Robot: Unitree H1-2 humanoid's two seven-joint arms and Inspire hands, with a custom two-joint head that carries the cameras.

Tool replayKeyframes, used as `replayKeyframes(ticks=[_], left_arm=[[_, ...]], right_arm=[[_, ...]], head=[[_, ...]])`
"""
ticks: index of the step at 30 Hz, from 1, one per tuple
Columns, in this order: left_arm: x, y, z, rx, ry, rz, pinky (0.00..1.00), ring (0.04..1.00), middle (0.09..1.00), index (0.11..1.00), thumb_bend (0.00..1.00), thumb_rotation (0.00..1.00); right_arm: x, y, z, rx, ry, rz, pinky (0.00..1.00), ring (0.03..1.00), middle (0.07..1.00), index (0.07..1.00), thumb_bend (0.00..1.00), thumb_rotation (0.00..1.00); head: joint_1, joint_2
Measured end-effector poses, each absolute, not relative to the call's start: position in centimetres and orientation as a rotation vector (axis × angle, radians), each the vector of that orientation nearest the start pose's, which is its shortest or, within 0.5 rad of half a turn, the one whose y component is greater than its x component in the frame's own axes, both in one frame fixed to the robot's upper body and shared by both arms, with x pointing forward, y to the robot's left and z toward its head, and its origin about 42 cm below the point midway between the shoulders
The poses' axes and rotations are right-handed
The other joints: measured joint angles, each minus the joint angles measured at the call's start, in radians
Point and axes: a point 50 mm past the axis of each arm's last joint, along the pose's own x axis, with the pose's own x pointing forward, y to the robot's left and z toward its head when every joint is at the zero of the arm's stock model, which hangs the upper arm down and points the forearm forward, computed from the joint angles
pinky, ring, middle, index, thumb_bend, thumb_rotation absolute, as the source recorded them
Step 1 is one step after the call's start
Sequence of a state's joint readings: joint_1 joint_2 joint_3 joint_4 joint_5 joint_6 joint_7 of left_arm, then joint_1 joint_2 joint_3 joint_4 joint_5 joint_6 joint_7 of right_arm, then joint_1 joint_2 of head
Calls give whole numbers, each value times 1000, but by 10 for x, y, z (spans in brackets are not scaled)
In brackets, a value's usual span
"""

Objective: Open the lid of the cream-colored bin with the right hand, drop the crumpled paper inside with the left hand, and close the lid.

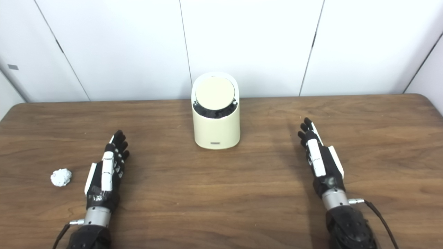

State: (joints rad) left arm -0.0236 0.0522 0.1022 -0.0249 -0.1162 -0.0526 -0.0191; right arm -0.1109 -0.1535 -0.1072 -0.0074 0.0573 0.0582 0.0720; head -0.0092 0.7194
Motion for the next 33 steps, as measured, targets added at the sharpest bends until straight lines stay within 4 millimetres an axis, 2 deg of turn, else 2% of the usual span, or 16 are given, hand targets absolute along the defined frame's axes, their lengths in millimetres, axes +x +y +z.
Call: replayKeyframes(ticks=[19,29,33], left_arm=[[290,253,114,-59,-109,76,1000,1000,992,993,491,976],[290,252,114,-61,-110,73,1000,1000,992,994,493,978],[290,251,114,-64,-111,75,1000,1000,989,990,474,978]], right_arm=[[319,-279,135,-91,-61,-13,996,955,972,972,581,1000],[319,-281,135,-76,-60,-15,988,962,971,970,576,1000],[322,-287,139,-122,-61,-7,999,974,980,981,601,908]], head=[[-3,-2],[2,-29],[3,-32]])
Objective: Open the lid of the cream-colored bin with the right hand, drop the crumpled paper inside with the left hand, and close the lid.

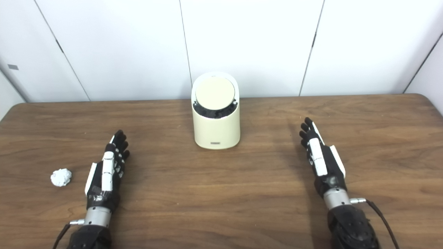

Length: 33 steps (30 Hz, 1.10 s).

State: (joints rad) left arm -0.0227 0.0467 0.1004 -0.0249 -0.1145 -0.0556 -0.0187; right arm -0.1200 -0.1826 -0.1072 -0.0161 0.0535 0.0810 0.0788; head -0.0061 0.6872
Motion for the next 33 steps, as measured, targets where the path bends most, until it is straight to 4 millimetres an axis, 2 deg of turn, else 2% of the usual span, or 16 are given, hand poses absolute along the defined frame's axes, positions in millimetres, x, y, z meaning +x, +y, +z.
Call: replayKeyframes(ticks=[2,7,11,18,21,24,29,33], left_arm=[[290,251,114,-63,-110,77,1000,1000,988,991,493,978],[290,248,113,-66,-113,78,1000,1000,979,981,487,974],[290,244,114,-70,-124,76,1000,998,969,972,467,968],[290,240,114,-77,-135,80,983,976,944,941,472,951],[290,238,114,-81,-135,82,979,972,943,941,461,953],[290,237,114,-83,-135,81,978,970,942,937,463,950],[290,234,114,-87,-136,79,992,979,951,944,450,964],[290,233,114,-86,-136,78,999,984,955,952,433,972]], right_arm=[[327,-293,145,-148,-63,-2,1000,981,983,981,605,886],[349,-301,173,-203,-128,34,1000,985,979,963,653,934],[367,-300,194,-241,-153,67,1000,995,978,953,654,961],[385,-294,220,-325,-159,82,1000,989,976,956,646,1000],[396,-288,228,-352,-177,98,986,980,981,961,650,1000],[401,-274,242,-405,-204,125,903,939,955,952,634,989],[406,-248,271,-557,-244,143,886,942,957,941,646,939],[410,-236,281,-629,-270,146,849,928,955,936,634,948]], head=[[-2,-3],[-3,-24],[0,-21],[2,-31],[0,-34],[-3,-35],[0,-40],[3,-41]])
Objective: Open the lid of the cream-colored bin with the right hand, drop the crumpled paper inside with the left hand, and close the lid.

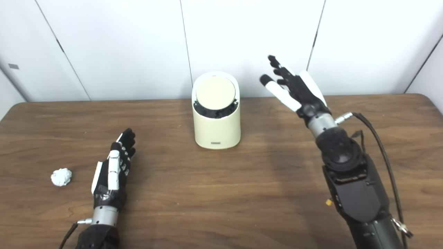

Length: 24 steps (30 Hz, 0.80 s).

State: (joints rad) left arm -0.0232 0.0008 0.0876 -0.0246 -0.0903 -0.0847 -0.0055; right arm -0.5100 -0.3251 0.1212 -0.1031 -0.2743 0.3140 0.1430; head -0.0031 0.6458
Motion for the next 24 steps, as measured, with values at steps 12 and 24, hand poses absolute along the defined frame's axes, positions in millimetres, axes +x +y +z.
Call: replayKeyframes(ticks=[12,24], left_arm=[[290,229,114,-94,-136,76,1000,998,968,966,418,988],[290,228,114,-97,-139,80,999,987,955,973,413,972]], right_arm=[[432,-214,299,-750,-274,193,854,933,966,953,717,984],[449,-200,304,-805,-269,259,864,961,986,966,748,846]], head=[[2,-2],[-3,0]])
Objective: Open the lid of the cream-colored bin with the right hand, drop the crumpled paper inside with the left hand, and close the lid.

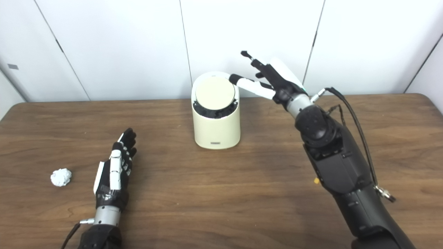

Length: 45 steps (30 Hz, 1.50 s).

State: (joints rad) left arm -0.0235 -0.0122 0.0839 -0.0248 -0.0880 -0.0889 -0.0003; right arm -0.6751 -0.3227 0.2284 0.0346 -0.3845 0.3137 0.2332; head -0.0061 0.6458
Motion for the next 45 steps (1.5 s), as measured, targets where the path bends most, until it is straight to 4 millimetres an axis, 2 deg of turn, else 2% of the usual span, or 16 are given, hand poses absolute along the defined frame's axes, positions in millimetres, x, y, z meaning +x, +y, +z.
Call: replayKeyframes(ticks=[6,16,20,30,34,40,45], left_arm=[[291,227,114,-102,-141,83,1000,990,957,976,394,972],[292,222,114,-107,-146,91,1000,983,948,962,388,935],[293,220,115,-109,-157,87,1000,980,946,960,402,912],[295,215,116,-112,-174,76,1000,978,949,963,398,950],[295,214,116,-116,-174,77,997,976,949,959,402,944],[295,212,116,-121,-173,76,999,981,950,962,415,949],[296,210,116,-126,-173,79,1000,978,946,953,400,951]], right_arm=[[461,-194,302,-863,-286,281,904,967,980,971,751,839],[475,-184,295,-999,-281,297,875,950,962,968,800,842],[481,-180,298,-1008,-291,304,877,947,962,965,795,837],[491,-162,289,-980,-274,338,891,953,970,973,760,815],[493,-158,291,-993,-282,342,897,959,971,979,767,837],[495,-155,296,-1010,-290,342,914,961,967,978,735,782],[495,-150,290,-1093,-291,353,980,964,962,977,705,735]], head=[[5,-2],[14,0],[17,2],[18,0],[18,2],[20,8],[25,11]])
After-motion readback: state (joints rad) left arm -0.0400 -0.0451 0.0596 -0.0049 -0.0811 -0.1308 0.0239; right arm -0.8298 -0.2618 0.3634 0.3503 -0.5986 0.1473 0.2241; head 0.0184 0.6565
